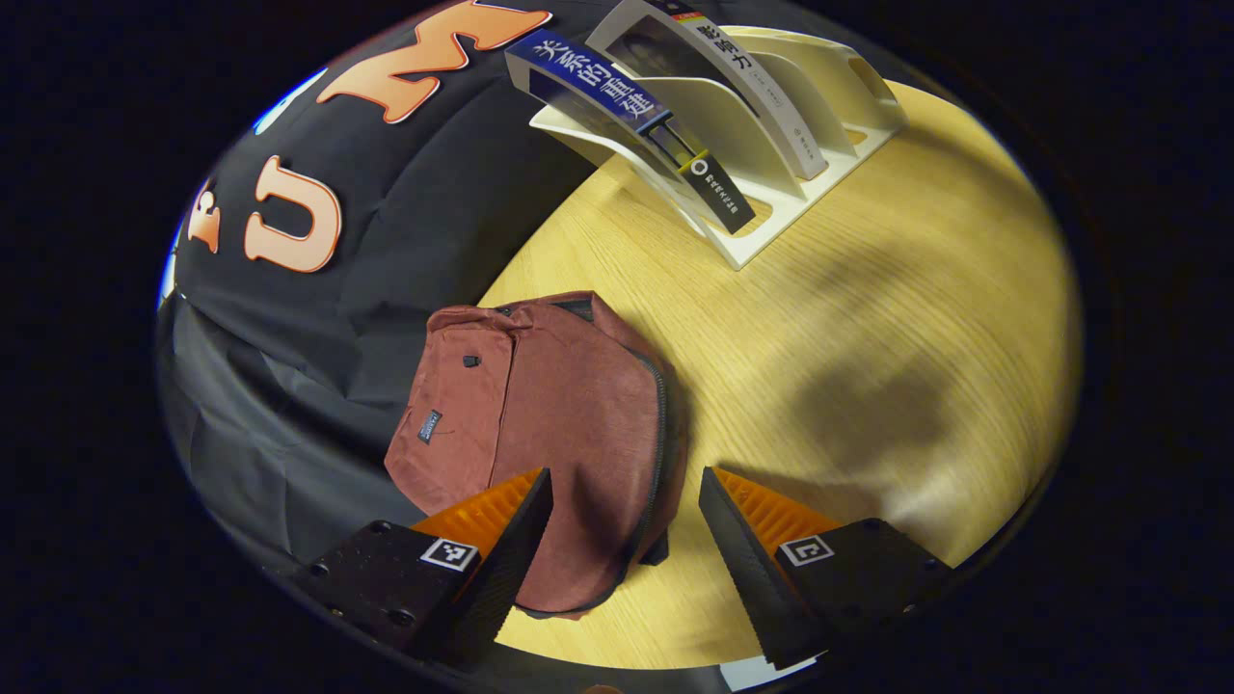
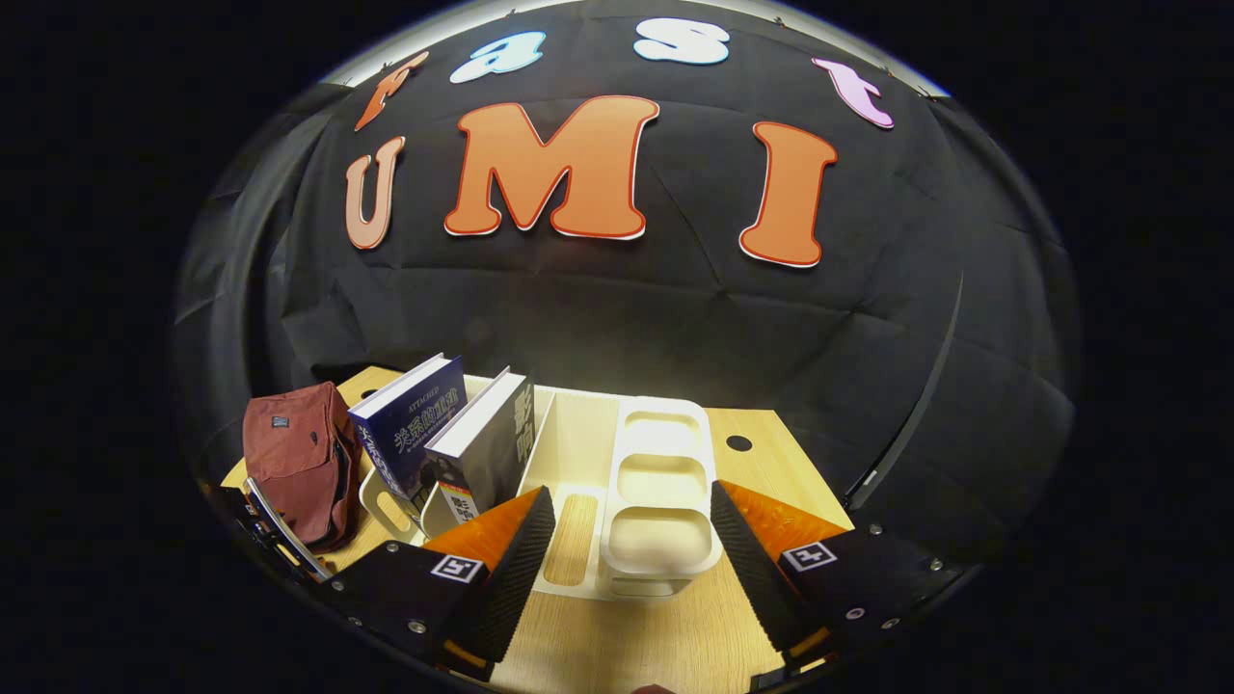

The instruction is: Open the schoolbag, grab two books from the bookshelf and put them into the schoolbag.

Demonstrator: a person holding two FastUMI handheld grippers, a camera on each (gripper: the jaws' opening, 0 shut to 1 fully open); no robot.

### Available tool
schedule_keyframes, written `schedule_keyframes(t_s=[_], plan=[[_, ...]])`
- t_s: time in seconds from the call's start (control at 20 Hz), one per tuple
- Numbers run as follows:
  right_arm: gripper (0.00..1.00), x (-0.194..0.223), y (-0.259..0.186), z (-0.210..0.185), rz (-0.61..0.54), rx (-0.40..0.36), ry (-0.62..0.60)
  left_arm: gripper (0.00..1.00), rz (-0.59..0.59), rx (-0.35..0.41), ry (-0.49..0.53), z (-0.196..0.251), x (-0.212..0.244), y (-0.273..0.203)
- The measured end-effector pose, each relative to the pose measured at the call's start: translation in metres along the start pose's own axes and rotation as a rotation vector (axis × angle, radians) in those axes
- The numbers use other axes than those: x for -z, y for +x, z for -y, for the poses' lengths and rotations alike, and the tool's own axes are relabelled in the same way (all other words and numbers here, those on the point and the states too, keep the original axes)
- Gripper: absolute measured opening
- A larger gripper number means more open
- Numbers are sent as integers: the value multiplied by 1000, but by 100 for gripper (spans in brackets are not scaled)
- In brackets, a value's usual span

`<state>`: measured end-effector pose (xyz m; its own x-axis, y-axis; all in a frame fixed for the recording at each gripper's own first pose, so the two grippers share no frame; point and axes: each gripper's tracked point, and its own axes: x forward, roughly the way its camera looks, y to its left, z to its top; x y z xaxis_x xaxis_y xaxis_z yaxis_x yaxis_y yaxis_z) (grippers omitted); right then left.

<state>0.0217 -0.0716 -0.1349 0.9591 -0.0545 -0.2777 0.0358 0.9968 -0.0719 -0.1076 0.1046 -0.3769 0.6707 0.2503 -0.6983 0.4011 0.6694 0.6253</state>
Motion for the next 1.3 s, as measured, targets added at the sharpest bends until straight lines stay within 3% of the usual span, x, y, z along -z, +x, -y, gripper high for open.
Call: schedule_keyframes(t_s=[0.5,0.65,0.95,1.3], plan=[[96,-1,2,-2,8,-18,-11,97,49,-145,19,-40,-10,-9],[96,-2,2,1,9,-21,-8,96,29,-172,-21,-45,-6,-1],[97,1,-4,7,1,-13,-53,95,141,-339,38,-74,-41,-8],[96,0,-6,-1,-2,-37,-75,95,94,-347,18,-75,-39,29]])
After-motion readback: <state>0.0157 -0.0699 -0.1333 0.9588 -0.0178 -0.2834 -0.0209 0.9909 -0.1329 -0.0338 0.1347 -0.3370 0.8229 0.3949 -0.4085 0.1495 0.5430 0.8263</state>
